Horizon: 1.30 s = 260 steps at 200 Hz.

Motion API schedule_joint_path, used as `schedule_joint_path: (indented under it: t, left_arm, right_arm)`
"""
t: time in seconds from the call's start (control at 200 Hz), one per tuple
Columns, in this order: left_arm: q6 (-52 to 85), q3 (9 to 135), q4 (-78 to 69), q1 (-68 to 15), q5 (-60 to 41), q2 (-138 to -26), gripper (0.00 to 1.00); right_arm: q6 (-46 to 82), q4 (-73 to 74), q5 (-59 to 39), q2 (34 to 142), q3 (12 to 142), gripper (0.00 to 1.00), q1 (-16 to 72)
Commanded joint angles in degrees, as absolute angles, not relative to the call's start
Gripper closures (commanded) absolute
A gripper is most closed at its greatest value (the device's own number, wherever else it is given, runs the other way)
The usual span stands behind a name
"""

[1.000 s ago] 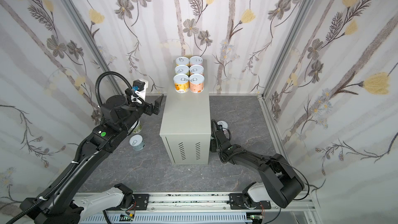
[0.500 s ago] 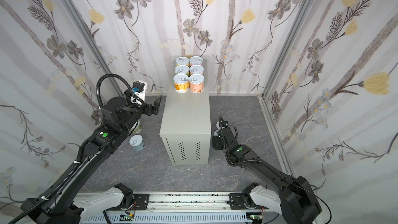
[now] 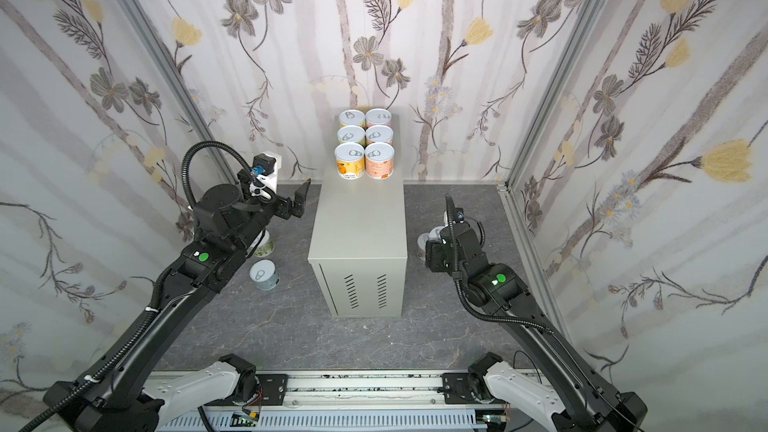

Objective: Place and organize the canned foods onto the counter
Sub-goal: 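Lift the light-blue can with the right gripper above the cabinet top, then carry the light-blue can toward the grouped cans with the right gripper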

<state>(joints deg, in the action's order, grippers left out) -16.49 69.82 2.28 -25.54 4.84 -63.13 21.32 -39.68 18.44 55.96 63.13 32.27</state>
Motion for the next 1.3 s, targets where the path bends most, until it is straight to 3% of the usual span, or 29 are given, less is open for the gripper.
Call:
schedule_joint_path:
  t: [0.0, 0.49, 1.294]
  left_arm:
    - [-16.87, 70.13, -0.27, -25.23, 4.15, -63.19, 0.00]
    - [-17.18, 69.18, 0.13, -23.65, 2.29, -62.10, 0.00]
    - [-19.12, 69.46, 2.92, -23.20, 0.28, -61.44, 0.00]
  right_arm:
    - [19.50, -44.98, 19.99, 57.59, 69.87, 0.44, 32.00]
    - [10.83, -54.75, 14.60, 75.10, 105.44, 0.43, 30.64]
    - [9.45, -49.79, 7.54, 84.29, 112.62, 0.43, 33.46]
